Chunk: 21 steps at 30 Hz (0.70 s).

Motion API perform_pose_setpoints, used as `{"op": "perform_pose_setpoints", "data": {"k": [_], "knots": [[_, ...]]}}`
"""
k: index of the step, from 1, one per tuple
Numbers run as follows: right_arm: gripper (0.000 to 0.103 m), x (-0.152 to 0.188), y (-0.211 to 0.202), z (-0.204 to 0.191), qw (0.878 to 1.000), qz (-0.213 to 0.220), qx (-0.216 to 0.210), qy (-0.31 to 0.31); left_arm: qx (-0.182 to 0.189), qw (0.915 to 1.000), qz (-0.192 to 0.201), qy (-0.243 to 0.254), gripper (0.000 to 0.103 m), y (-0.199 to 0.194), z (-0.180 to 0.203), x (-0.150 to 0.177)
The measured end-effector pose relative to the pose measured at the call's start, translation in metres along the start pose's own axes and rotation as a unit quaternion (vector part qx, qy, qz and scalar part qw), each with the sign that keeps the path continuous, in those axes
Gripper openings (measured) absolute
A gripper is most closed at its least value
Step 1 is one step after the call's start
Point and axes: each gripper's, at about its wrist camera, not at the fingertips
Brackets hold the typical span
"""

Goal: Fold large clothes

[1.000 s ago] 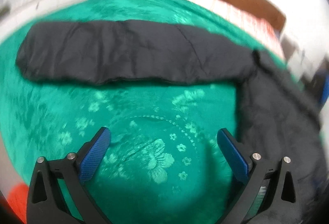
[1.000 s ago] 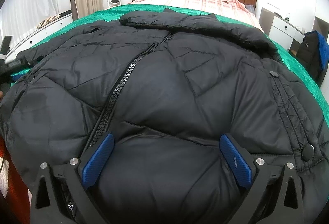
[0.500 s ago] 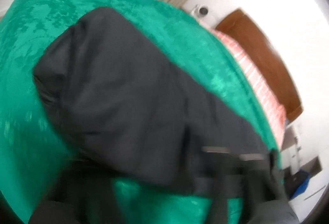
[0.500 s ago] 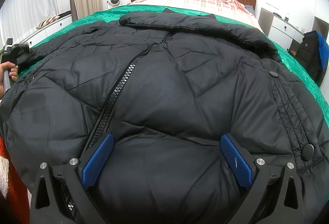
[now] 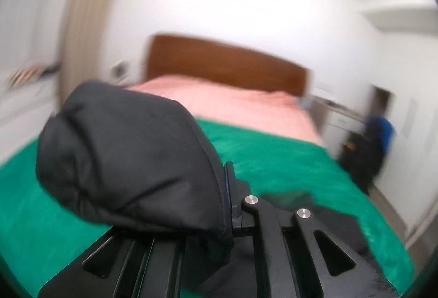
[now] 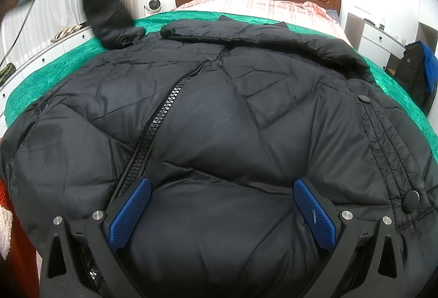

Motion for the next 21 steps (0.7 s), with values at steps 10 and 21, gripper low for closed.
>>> {"op": "perform_pose_setpoints", "data": {"k": [10, 21], "knots": [[0.102, 0.001, -0.002, -0.001, 1.000, 0.004, -0.002, -0.001, 0.052, 0.9660, -0.167, 0.191, 0.091, 0.112, 0.224, 0.188], [0.102, 0.005, -0.003, -0.001, 1.000, 0.014, -0.001, -0.003, -0.003, 0.9437, -0.222, 0.245, 0.095, 0.061, 0.127, 0.238]]}}
Point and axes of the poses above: each gripper's, at about its wrist camera, not at the fingertips, and y roughly the way its jaws point, z to its right, x to its underside, and after that the axes turned 13 degrees about -y, right-handed
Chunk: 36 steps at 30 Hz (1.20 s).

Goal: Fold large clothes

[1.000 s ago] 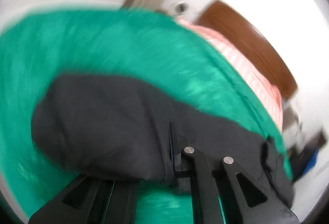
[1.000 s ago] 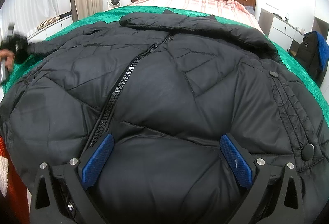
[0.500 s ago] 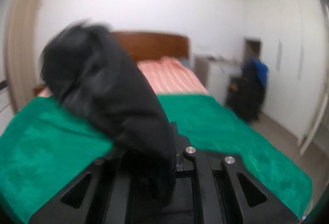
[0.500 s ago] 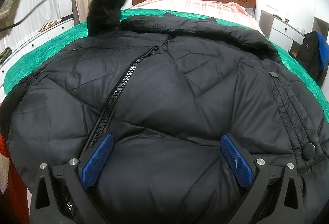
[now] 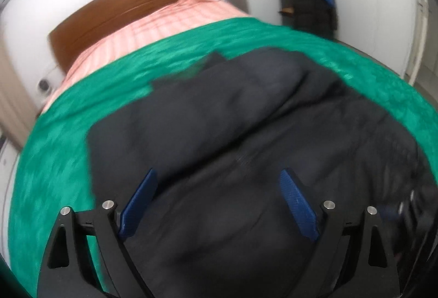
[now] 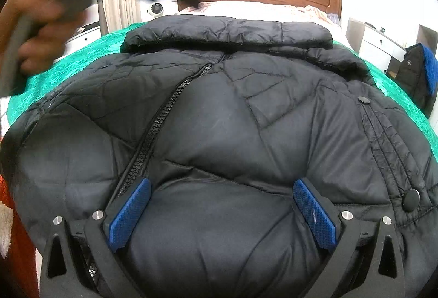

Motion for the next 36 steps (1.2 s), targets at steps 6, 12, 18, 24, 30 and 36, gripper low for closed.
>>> {"op": "perform_pose_setpoints", "data": {"k": [6, 12, 18, 24, 30, 36], "knots": [[0.103, 0.000, -0.001, -0.002, 1.000, 0.001, 0.005, -0.003, -0.118, 0.9895, -0.008, -0.083, 0.099, -0.019, -0.123, 0.053], [0.103, 0.001, 0.000, -0.004, 1.000, 0.003, 0.012, -0.005, -0.164, 0.9530, 0.003, -0.255, 0.099, -0.009, -0.226, 0.101], [0.103, 0.002, -0.001, -0.004, 1.000, 0.009, 0.013, -0.008, -0.185, 0.9267, -0.016, -0.327, 0.103, 0.035, -0.262, 0.157], [0.103, 0.004, -0.002, -0.005, 1.000, 0.011, 0.014, -0.009, -0.185, 0.9263, -0.004, -0.328, 0.103, 0.038, -0.258, 0.156], [0.103, 0.004, -0.002, -0.005, 1.000, 0.011, 0.014, -0.009, -0.185, 0.9260, -0.004, -0.329, 0.103, 0.039, -0.259, 0.158], [0.103, 0.004, -0.002, -0.005, 1.000, 0.011, 0.014, -0.009, -0.186, 0.9259, -0.004, -0.329, 0.103, 0.020, -0.260, 0.164]]}}
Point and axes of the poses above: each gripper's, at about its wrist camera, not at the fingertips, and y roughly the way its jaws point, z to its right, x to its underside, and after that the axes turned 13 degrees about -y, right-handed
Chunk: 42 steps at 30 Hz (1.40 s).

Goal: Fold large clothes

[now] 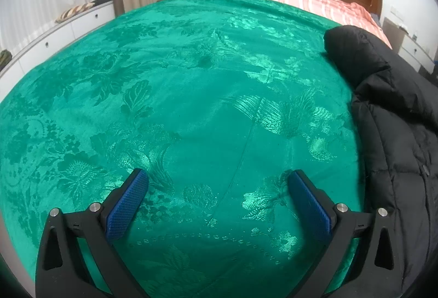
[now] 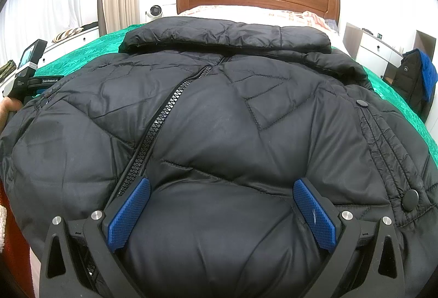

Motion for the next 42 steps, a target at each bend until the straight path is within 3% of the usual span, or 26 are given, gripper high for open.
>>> {"op": "perform_pose_setpoints", "data": {"k": [42], "knots": [[0.103, 0.0004, -0.0006, -0.0012, 1.000, 0.000, 0.000, -0.001, -0.002, 1.0000, 0.005, 0.002, 0.103, -0.0004, 0.0003, -0.0029]]}}
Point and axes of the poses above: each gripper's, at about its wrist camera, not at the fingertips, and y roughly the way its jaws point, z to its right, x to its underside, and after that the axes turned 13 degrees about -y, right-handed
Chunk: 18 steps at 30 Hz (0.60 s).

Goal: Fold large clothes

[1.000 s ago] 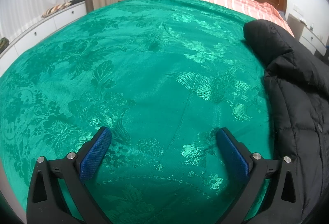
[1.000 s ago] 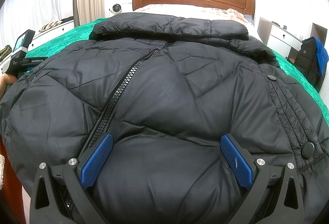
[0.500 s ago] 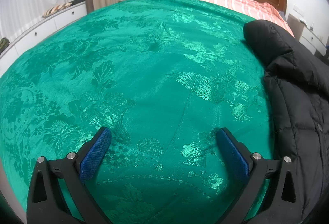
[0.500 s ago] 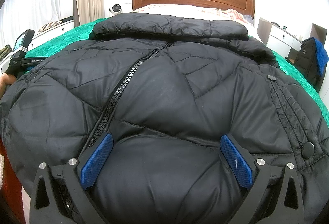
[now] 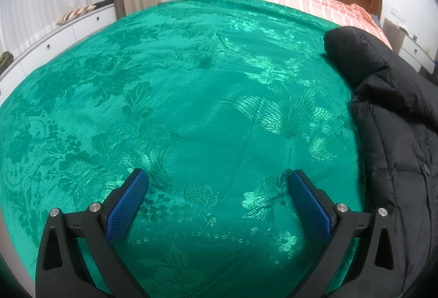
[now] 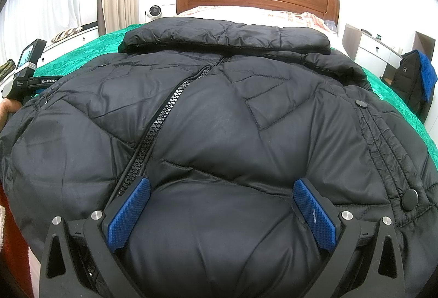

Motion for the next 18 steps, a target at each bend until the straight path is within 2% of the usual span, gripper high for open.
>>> {"op": "perform_pose_setpoints", "data": {"k": [4, 6, 9, 10, 13, 14, 16, 18], "knots": [[0.103, -0.004, -0.004, 0.003, 1.000, -0.014, -0.006, 0.004, 0.000, 1.0000, 0.005, 0.001, 0.103, 0.001, -0.001, 0.000], [0.102, -0.008, -0.013, 0.010, 0.999, -0.028, -0.026, 0.021, 0.000, 1.0000, 0.005, 0.001, 0.103, 0.001, -0.002, -0.001], [0.102, -0.010, -0.043, 0.034, 0.994, -0.003, -0.080, 0.081, 0.001, 1.0000, 0.005, 0.001, 0.103, 0.002, -0.002, -0.002], [0.102, -0.010, -0.054, 0.044, 0.992, 0.007, -0.084, 0.098, 0.001, 1.0000, 0.005, 0.001, 0.103, 0.002, -0.002, -0.001], [0.102, -0.001, -0.079, 0.081, 0.987, 0.032, -0.062, 0.144, 0.000, 1.0000, 0.006, 0.001, 0.103, 0.002, -0.002, -0.001], [0.102, 0.006, -0.078, 0.098, 0.984, 0.026, -0.055, 0.165, 0.000, 1.0000, 0.007, 0.001, 0.103, 0.002, -0.002, -0.001], [0.102, 0.035, -0.052, 0.135, 0.974, -0.030, -0.047, 0.221, 0.001, 1.0000, 0.008, 0.001, 0.103, 0.003, -0.001, -0.002], [0.089, 0.055, -0.034, 0.155, 0.963, -0.053, -0.076, 0.252, 0.001, 1.0000, 0.008, 0.001, 0.103, 0.004, -0.001, -0.003]]}}
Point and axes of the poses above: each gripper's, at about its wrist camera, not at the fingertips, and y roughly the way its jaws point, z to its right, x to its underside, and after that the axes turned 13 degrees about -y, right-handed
